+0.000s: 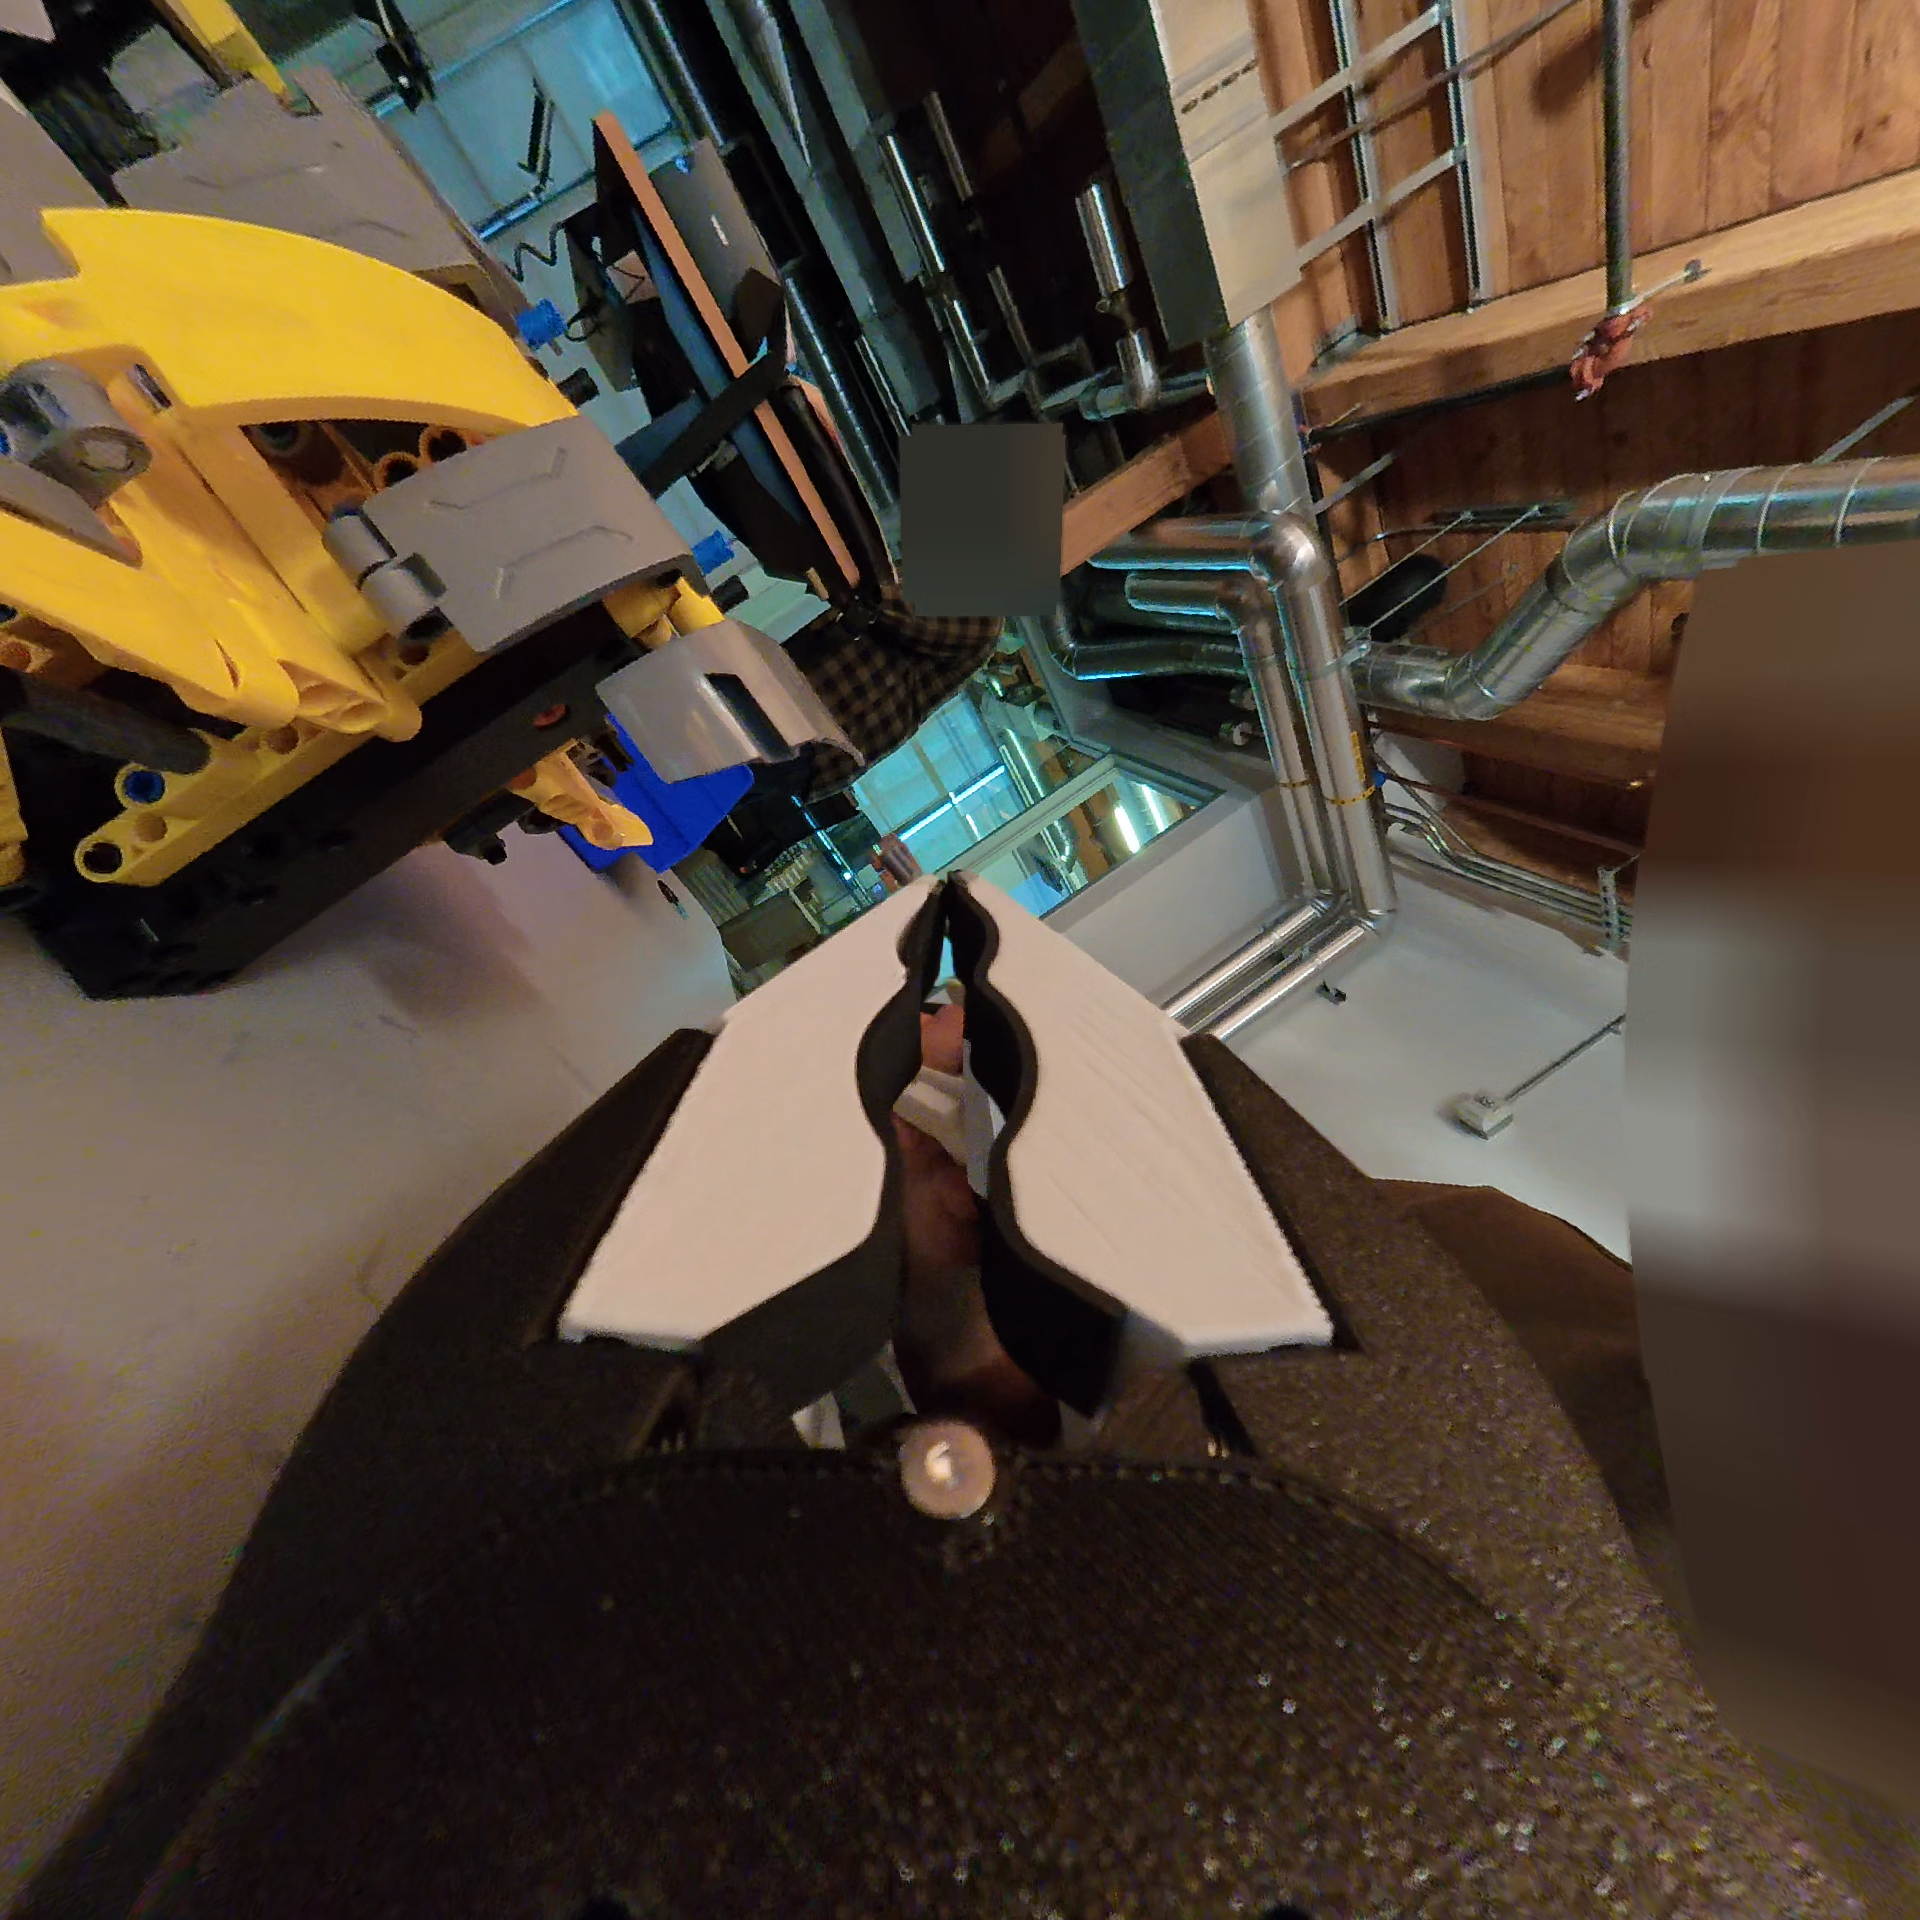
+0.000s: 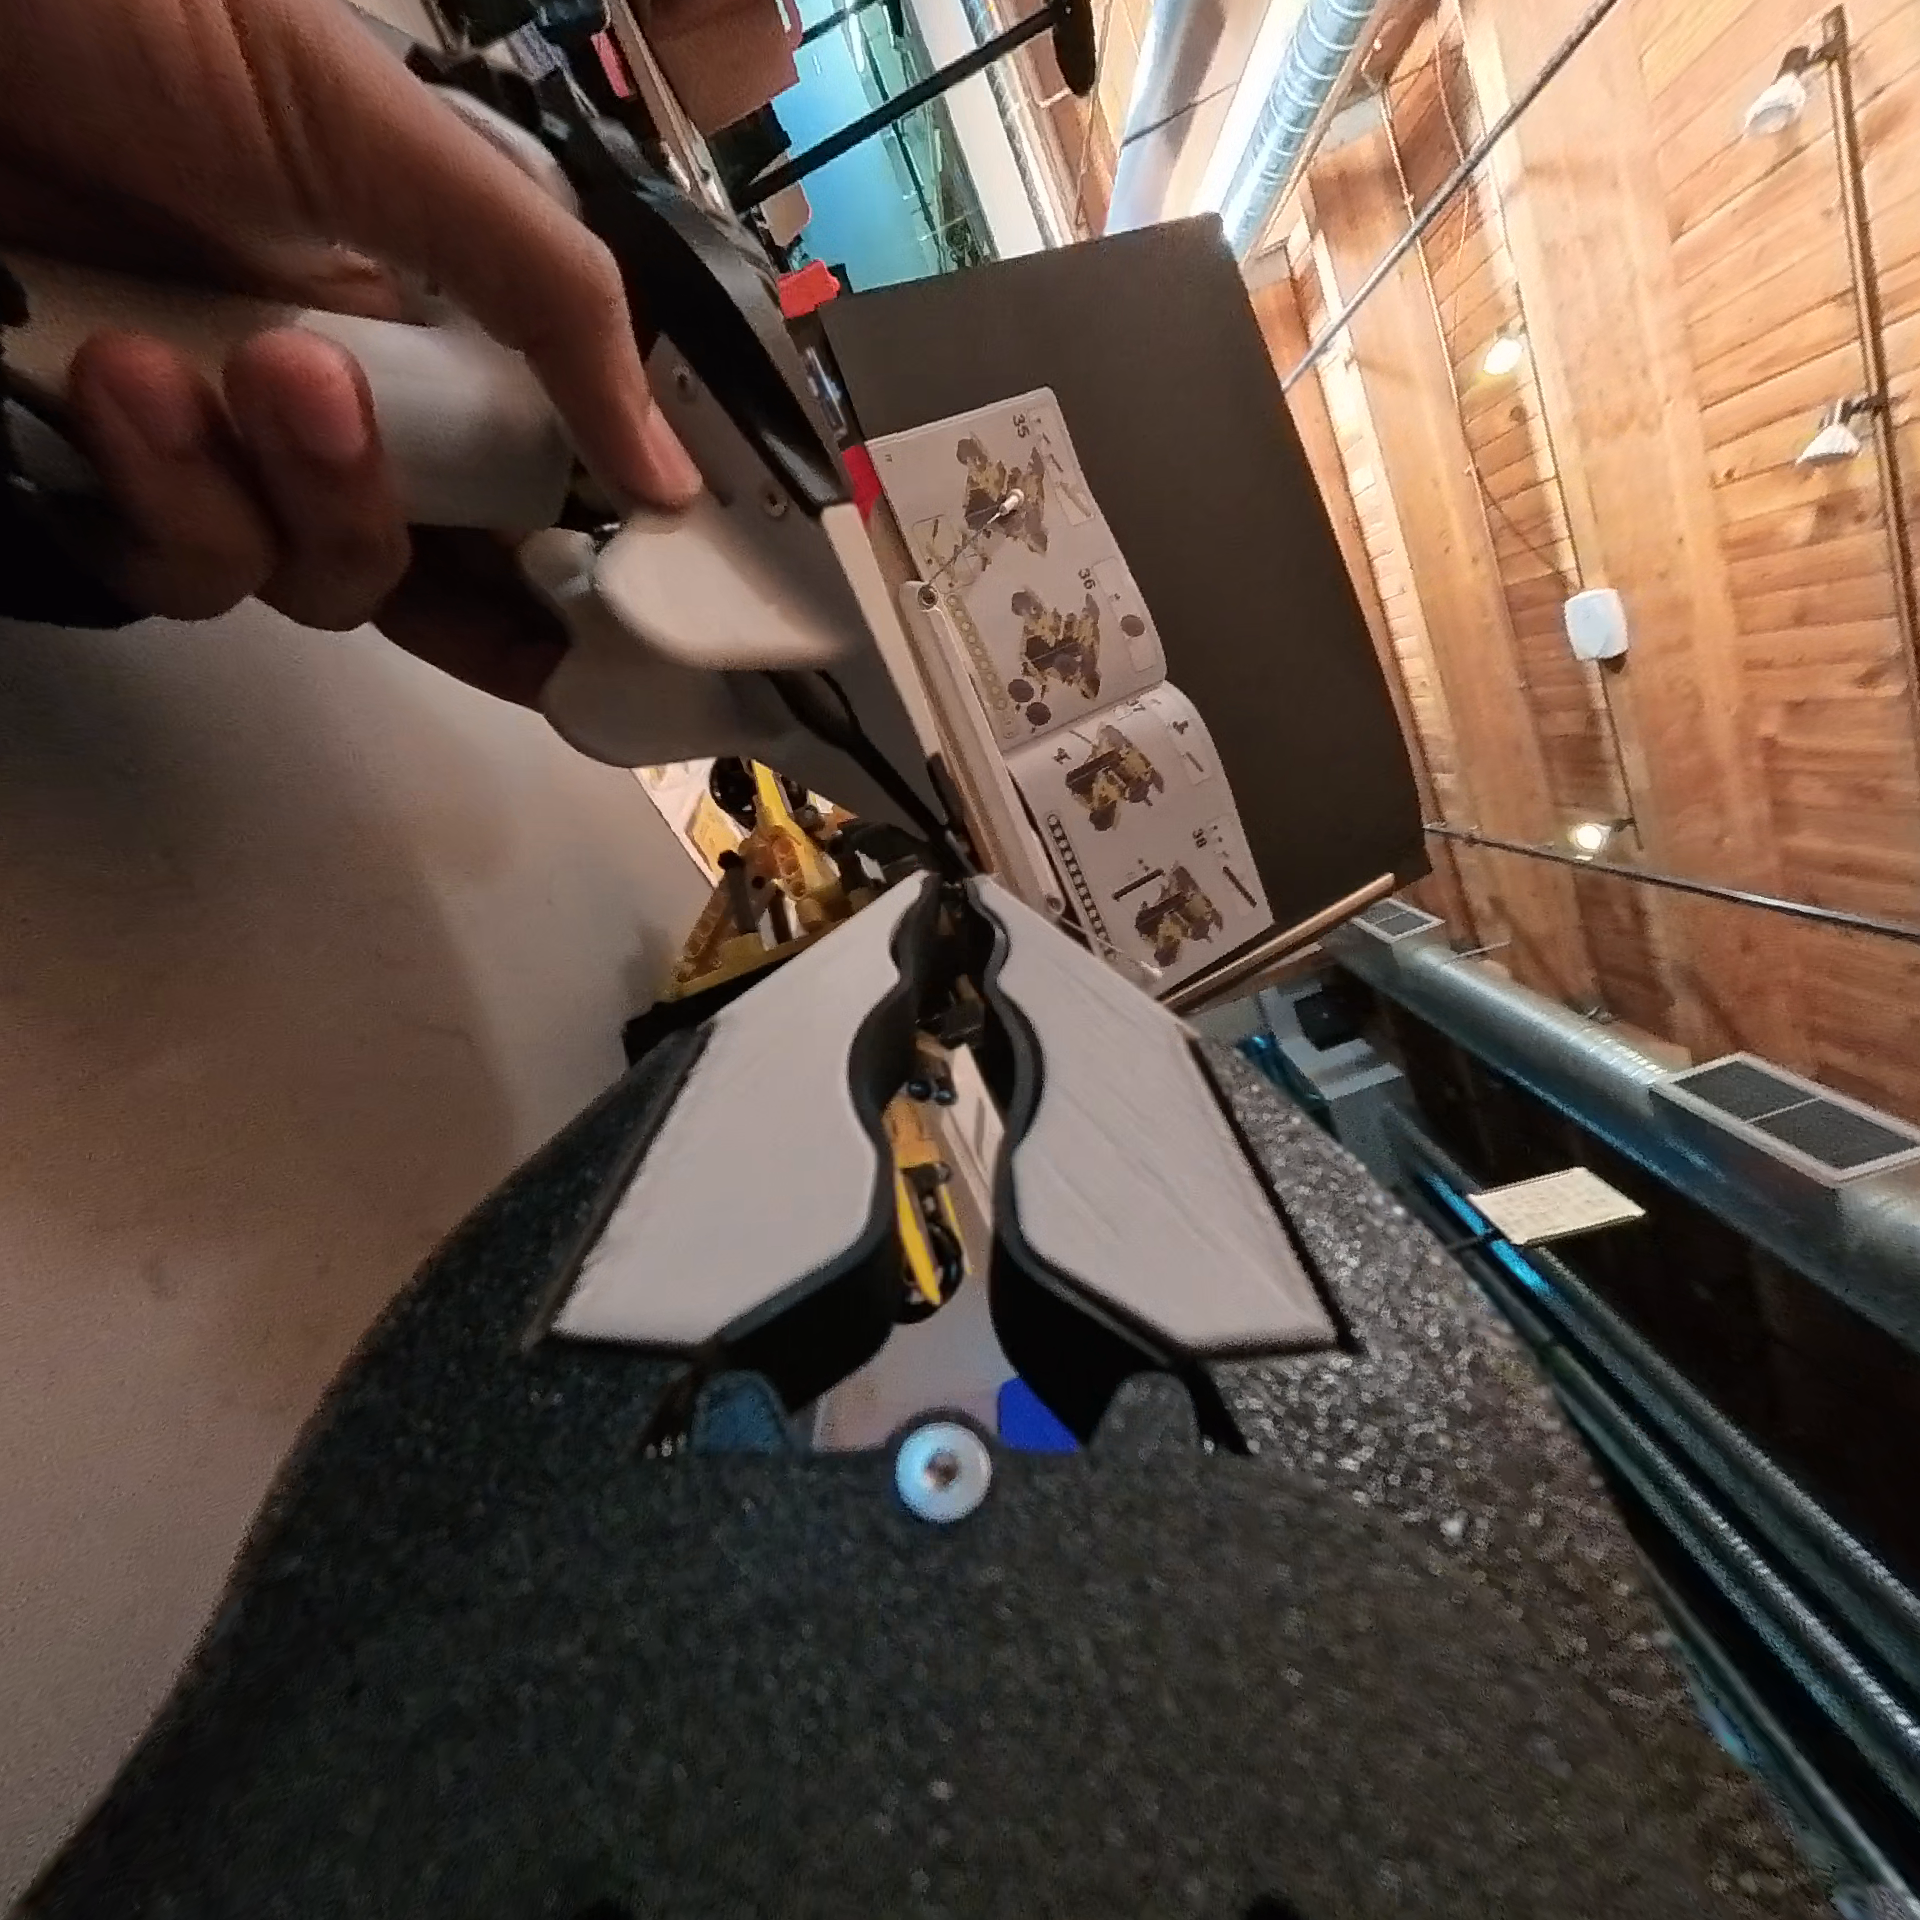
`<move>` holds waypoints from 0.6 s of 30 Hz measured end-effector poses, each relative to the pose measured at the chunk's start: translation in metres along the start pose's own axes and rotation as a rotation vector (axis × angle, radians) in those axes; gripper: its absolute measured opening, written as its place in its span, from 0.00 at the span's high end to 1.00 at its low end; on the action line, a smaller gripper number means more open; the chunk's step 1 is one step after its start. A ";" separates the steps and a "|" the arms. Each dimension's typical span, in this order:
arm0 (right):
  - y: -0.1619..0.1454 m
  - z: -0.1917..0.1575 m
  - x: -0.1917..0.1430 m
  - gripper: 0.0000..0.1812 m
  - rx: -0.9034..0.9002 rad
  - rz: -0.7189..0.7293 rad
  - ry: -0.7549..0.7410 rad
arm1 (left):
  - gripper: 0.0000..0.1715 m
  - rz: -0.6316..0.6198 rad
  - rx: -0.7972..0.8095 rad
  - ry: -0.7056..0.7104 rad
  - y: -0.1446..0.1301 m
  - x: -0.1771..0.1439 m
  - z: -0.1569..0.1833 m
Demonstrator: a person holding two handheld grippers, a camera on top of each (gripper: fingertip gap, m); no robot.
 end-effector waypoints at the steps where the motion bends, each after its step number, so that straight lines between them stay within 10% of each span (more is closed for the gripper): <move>1: -0.001 0.001 -0.001 0.99 0.020 0.003 -0.002 | 1.00 -0.001 0.005 0.002 0.000 0.000 0.000; 10: 0.011 0.026 -0.013 0.98 0.463 0.164 0.099 | 0.82 0.007 -0.006 -0.099 0.002 0.004 0.010; 18: 0.010 0.028 -0.018 0.98 0.650 0.219 0.197 | 0.96 -0.076 0.036 -0.194 -0.010 0.015 0.026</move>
Point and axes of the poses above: each gripper's, where its closed fingertips meet, x out along the fingers, y out of its top, z = x × y across the jaws, the point moved 4 cm from there along -x, back along the fingers, and after that the axes turned 11 degrees about x, right-handed, at the moved point
